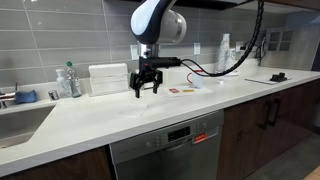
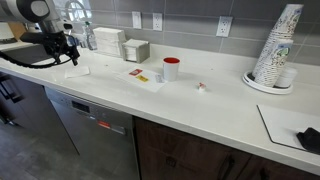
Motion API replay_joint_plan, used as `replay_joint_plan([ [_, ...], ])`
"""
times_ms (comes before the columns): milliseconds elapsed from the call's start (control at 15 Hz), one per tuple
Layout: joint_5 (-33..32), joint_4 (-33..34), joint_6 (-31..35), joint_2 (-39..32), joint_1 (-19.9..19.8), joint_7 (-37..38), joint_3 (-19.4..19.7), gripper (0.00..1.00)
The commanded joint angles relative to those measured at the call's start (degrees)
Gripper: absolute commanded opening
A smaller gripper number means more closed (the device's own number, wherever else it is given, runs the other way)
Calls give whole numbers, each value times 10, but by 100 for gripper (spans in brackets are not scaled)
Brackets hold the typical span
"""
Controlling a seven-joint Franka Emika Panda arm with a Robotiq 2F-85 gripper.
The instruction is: Move one napkin from the left to the right
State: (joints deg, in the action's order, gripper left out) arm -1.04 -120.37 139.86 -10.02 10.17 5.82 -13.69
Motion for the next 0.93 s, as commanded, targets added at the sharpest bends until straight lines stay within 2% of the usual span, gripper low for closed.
replay_joint_plan([
  [0,-16,46,-4,-58,17,35,20,100],
  [333,-45,91,-7,-107,33,45,41,100],
  [867,-42,133,3,-157,36,23,53,100],
])
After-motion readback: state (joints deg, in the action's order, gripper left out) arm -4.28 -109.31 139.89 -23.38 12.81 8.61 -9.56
